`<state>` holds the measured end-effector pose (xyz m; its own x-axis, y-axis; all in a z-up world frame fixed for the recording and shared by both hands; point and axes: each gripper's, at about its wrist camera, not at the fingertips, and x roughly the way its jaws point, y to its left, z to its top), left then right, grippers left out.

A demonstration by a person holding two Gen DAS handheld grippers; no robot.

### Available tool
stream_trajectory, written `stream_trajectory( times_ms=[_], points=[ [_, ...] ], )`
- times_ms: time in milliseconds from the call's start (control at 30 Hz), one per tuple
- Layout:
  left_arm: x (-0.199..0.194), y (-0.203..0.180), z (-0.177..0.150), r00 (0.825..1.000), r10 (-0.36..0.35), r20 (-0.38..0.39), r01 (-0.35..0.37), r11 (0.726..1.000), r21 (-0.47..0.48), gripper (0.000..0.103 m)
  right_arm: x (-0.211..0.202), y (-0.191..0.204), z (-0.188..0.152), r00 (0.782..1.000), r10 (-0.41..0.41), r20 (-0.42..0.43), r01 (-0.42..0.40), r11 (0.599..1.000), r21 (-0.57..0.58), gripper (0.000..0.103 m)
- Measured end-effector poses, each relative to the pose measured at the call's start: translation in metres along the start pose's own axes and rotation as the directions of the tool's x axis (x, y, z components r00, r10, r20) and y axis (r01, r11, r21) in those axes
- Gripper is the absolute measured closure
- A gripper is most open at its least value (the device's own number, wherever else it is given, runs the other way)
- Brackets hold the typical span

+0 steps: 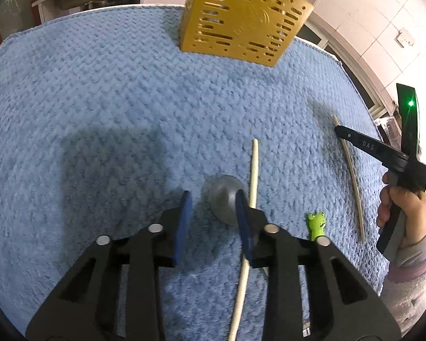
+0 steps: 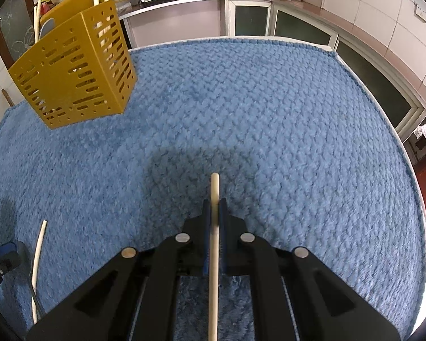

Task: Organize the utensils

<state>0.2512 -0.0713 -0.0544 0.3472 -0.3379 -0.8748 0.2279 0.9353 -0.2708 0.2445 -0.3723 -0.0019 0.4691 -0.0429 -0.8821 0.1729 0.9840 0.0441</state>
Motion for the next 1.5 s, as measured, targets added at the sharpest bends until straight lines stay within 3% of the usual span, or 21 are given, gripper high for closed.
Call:
stream_trajectory(
  times_ms=[133, 200, 267, 467, 733, 933, 1233, 1300, 1367, 1500],
  points=[
    [0.005, -0.009, 0.000, 1.000, -0.015, -0.018, 0.016, 1.000, 0.013, 0.078, -0.002, -0.001, -0.002, 1.000, 0.004, -0.001, -0.004, 1.000, 0.001, 0.097],
    [0.010, -0.011, 0.002, 1.000, -0.012, -0.027, 0.012, 1.000, 0.016, 0.090, -0.002, -0.001, -0.001, 1.000, 0.005, -0.002, -0.005, 1.000, 0.001, 0.097],
    [0.013, -0.010, 0.004, 0.999, -0.013, -0.034, 0.014, 1.000, 0.013, 0.097, -0.002, -0.001, -0.002, 1.000, 0.004, -0.003, -0.004, 1.000, -0.001, 0.097],
    [0.007, -0.010, 0.012, 1.000, 0.009, -0.006, -0.009, 0.999, 0.040, 0.101, -0.007, 0.000, -0.003, 1.000, 0.017, -0.010, -0.017, 1.000, 0.002, 0.097],
    [-0.024, -0.017, 0.028, 0.993, 0.043, 0.107, -0.056, 0.992, 0.115, 0.103, -0.031, 0.001, -0.001, 0.997, 0.066, 0.050, -0.067, 0.998, 0.008, 0.097],
    [-0.055, -0.022, 0.038, 0.970, 0.064, 0.232, -0.104, 0.981, 0.162, 0.103, -0.063, 0.004, 0.002, 0.983, 0.100, 0.157, -0.102, 0.995, 0.003, 0.097],
    [-0.108, -0.030, 0.056, 0.899, 0.064, 0.433, -0.162, 0.968, 0.193, 0.103, -0.129, 0.017, 0.020, 0.913, 0.127, 0.387, -0.127, 0.992, -0.025, 0.097],
    [-0.119, -0.032, 0.067, 0.880, 0.069, 0.469, -0.177, 0.966, 0.189, 0.103, -0.143, 0.020, 0.027, 0.887, 0.145, 0.439, -0.148, 0.989, -0.028, 0.097],
    [-0.130, -0.032, 0.080, 0.866, 0.071, 0.496, -0.184, 0.965, 0.184, 0.103, -0.160, 0.025, 0.038, 0.845, 0.162, 0.509, -0.169, 0.985, -0.033, 0.097],
    [-0.157, -0.036, 0.115, 0.793, 0.082, 0.603, -0.235, 0.955, 0.180, 0.103, -0.181, 0.040, 0.063, 0.768, 0.176, 0.616, -0.183, 0.982, -0.053, 0.097]
  ],
)
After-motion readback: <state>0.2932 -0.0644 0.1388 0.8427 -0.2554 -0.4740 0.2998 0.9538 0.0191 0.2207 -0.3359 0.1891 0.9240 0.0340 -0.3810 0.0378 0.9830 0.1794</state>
